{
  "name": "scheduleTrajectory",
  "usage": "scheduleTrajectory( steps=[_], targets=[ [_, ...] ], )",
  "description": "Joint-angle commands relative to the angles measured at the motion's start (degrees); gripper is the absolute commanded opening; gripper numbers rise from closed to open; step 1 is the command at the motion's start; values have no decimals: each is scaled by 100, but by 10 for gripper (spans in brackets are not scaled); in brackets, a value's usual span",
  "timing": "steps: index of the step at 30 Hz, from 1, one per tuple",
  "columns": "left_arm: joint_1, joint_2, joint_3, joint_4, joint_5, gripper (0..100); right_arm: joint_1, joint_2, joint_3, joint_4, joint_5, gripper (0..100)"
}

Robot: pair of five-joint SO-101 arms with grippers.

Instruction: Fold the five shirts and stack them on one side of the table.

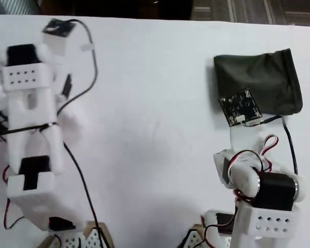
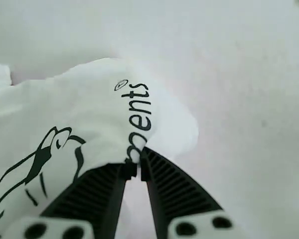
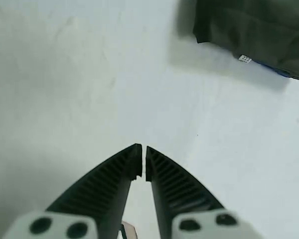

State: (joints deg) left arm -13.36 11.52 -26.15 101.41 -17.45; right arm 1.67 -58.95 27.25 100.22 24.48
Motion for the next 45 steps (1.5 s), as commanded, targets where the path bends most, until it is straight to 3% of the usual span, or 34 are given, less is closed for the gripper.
scheduleTrajectory(
  steps=[1, 14, 17, 23, 27, 33, 39, 45],
  targets=[
    [677, -62, -453, 88, 422, 28, -13, -84, -18, 110, 26, 21],
    [2347, -53, -3688, 88, 730, 28, 13, -92, -18, 110, 26, 21],
    [2629, -53, -4180, 88, 730, 28, 312, -84, -18, 110, 26, 21],
    [2716, 9, -4268, 88, 923, 28, 989, -75, -18, 92, 35, 21],
    [2602, -26, -3486, 88, 1046, 28, 1024, -92, -18, -57, 53, 21],
    [1776, 0, -1859, 70, 1002, 28, 1024, -48, -35, -101, 26, 21],
    [255, 0, -462, -677, 985, 28, 954, -48, -26, -180, 53, 21],
    [-1029, 0, 400, -1714, 800, 28, -171, -22, -18, -435, 26, 22]
  ],
)
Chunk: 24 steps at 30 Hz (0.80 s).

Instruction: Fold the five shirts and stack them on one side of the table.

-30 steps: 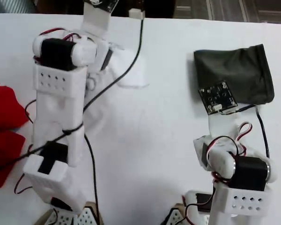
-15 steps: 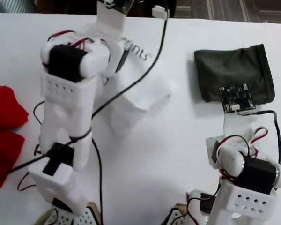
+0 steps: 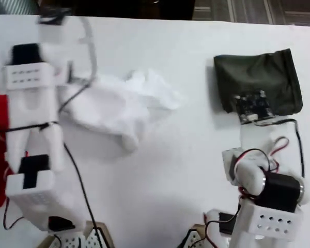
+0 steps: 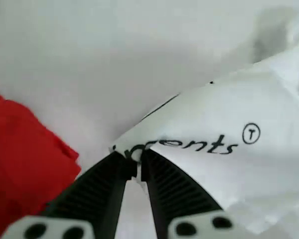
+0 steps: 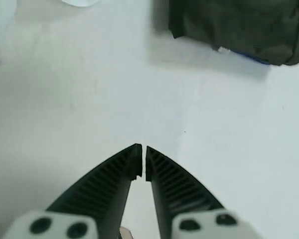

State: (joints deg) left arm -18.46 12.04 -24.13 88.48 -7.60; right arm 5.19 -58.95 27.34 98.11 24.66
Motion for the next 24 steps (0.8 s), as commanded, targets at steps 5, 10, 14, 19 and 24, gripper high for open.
scheduleTrajectory(
  steps=[5, 10, 14, 19, 24],
  targets=[
    [-1116, -53, 576, -853, -835, 28, -1420, 602, -53, -620, 0, 92],
    [-1530, -44, 769, -976, -879, 32, -2246, 1631, -431, -927, -9, 105],
    [-1530, -44, 892, -949, -1196, 55, -3187, 2308, -914, -1226, -598, 108],
    [-1618, -53, 910, -932, -1310, 186, -4198, 3125, -1002, -1613, -967, 109],
    [-1890, -105, 857, -932, -1275, 213, -4760, 3969, -1011, -2018, -967, 109]
  ],
)
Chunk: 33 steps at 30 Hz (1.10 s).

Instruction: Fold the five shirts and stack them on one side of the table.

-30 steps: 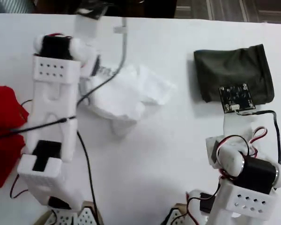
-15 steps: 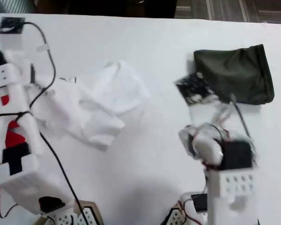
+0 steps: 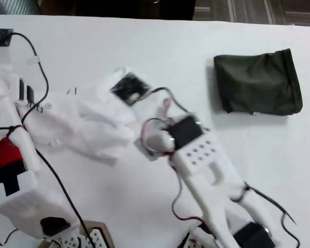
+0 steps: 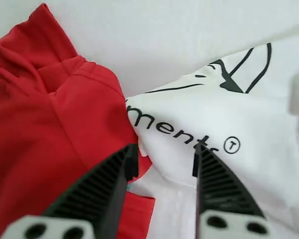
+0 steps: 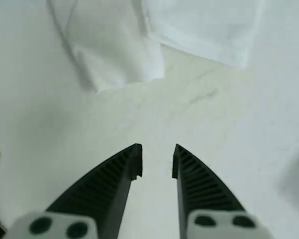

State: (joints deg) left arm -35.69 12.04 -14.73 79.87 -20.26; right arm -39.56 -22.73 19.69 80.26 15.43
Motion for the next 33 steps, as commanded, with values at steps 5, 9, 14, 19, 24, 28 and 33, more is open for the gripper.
scheduleTrajectory(
  steps=[5, 9, 14, 19, 24, 28, 33],
  targets=[
    [-571, -105, -101, -70, 9, 207, -804, 1077, -255, -593, -53, 109],
    [-1081, -97, -479, -18, 9, 205, -1209, 1578, -255, -1068, -70, 109],
    [-1591, -79, -1068, 273, -18, 205, -1543, 2308, -273, -1613, -88, 109],
    [-1697, -79, -1209, 422, -35, 205, -1543, 2870, -281, -2167, -88, 109],
    [-1697, -70, -1191, 431, -18, 205, -1490, 3301, -281, -2589, -88, 109],
    [-1670, -70, -1191, 431, -9, 205, -1332, 3591, -281, -2756, -70, 104],
    [-1679, -62, -1191, 431, -9, 205, -1262, 3697, -316, -2747, -44, 26]
  ],
)
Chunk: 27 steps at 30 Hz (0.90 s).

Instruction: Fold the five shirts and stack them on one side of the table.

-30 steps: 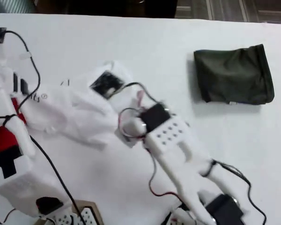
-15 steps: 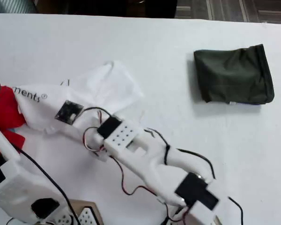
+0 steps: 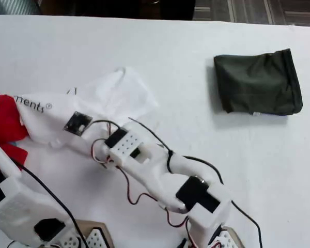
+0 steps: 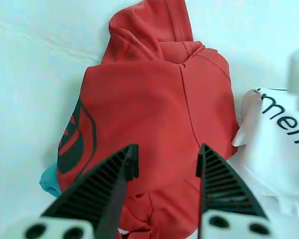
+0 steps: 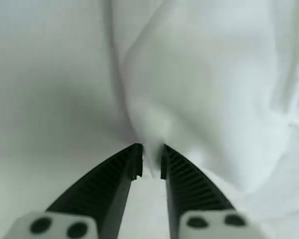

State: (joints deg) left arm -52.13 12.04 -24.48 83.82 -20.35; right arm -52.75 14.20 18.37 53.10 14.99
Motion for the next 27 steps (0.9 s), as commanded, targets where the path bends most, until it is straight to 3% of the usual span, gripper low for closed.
scheduleTrajectory(
  steps=[1, 14, 21, 27],
  targets=[
    [-44, -62, -207, 44, 0, 205, 66, -13, -202, -22, 0, 21],
    [-26, -44, -207, 202, -26, 205, 646, -760, -273, 426, -44, 26],
    [-26, -44, -207, 185, -18, 205, 330, -716, -273, 374, -53, 228],
    [-44, -44, -207, 211, -26, 205, 207, -567, -281, 4, -53, 248]
  ],
)
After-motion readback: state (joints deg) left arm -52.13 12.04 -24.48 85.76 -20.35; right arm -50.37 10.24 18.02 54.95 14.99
